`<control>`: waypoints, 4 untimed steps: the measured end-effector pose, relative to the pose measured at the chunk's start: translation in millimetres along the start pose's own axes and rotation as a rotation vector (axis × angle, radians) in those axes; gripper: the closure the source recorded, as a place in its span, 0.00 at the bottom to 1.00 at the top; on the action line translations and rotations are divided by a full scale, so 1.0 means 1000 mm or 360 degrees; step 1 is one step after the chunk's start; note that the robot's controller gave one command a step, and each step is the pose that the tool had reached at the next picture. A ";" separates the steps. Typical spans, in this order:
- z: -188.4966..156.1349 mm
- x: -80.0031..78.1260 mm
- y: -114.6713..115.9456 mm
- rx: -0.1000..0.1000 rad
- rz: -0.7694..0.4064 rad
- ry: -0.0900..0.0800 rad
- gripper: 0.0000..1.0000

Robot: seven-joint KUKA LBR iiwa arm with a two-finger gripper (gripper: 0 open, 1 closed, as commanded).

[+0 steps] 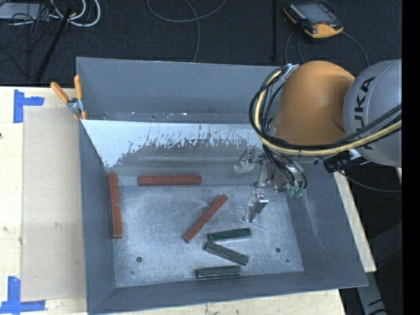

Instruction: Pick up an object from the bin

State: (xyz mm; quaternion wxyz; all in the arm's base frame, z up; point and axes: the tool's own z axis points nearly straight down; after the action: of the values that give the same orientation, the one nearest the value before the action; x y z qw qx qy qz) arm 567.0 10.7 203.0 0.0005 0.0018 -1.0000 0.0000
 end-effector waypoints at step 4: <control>0.110 -0.026 0.056 0.0000 -0.0999 -0.0003 0.00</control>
Offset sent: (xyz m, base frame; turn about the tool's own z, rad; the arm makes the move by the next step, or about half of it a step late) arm 0.0175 0.0515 -0.0632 -0.3972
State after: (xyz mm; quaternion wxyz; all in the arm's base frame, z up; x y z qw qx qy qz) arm 592.3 66.5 92.8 -0.0006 0.3103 -0.9506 -0.0002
